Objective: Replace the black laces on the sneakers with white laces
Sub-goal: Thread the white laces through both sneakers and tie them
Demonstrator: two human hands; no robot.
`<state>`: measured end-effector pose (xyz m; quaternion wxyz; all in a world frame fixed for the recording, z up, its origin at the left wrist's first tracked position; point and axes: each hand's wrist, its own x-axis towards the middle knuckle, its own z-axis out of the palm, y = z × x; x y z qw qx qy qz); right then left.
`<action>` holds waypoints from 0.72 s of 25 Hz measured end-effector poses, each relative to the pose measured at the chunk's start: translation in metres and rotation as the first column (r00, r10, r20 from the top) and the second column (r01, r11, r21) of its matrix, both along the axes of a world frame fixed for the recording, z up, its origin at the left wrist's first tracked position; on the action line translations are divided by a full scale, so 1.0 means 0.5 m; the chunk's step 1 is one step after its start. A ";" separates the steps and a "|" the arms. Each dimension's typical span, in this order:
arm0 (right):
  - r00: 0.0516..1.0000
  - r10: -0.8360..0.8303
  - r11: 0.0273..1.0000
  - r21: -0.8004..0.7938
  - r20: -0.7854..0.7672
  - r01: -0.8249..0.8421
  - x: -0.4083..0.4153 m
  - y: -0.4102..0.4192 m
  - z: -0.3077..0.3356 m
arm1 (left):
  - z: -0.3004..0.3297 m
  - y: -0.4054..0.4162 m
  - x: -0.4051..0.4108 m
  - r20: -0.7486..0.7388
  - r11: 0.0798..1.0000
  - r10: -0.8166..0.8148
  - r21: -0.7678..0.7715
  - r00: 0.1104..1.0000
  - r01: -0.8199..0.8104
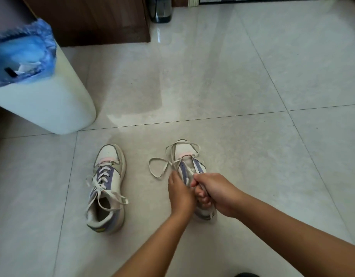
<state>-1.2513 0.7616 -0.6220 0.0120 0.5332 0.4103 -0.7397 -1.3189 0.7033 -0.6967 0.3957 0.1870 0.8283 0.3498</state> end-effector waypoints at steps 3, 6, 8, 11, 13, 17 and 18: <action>0.995 0.088 0.985 0.154 -0.055 -0.079 0.029 -0.032 0.022 | -0.034 0.027 0.002 0.070 0.944 0.317 0.071 0.946 -0.321; 0.970 0.193 0.951 0.273 -0.149 -0.147 0.094 -0.083 0.047 | -0.052 0.048 -0.026 -0.003 0.932 0.349 0.105 0.937 -0.347; 0.959 0.240 0.921 0.346 -0.153 -0.176 0.139 -0.113 0.068 | -0.067 0.064 -0.052 -0.048 0.945 0.318 0.093 0.947 -0.313; 0.955 0.258 0.893 0.412 -0.145 -0.179 0.174 -0.132 0.083 | -0.081 0.076 -0.074 -0.091 0.959 0.281 0.060 0.955 -0.277; 0.955 0.218 0.916 0.379 -0.201 -0.129 0.174 -0.131 0.081 | -0.073 0.076 -0.076 -0.104 0.965 0.260 0.052 0.960 -0.256; 0.936 0.230 0.919 0.376 -0.267 -0.119 0.152 -0.119 0.079 | -0.029 0.043 -0.084 -0.301 0.980 -0.011 0.187 0.954 0.070; 0.935 0.224 0.922 0.371 -0.275 -0.112 0.148 -0.116 0.077 | -0.022 0.026 -0.090 -0.485 0.906 -0.166 0.269 0.859 0.327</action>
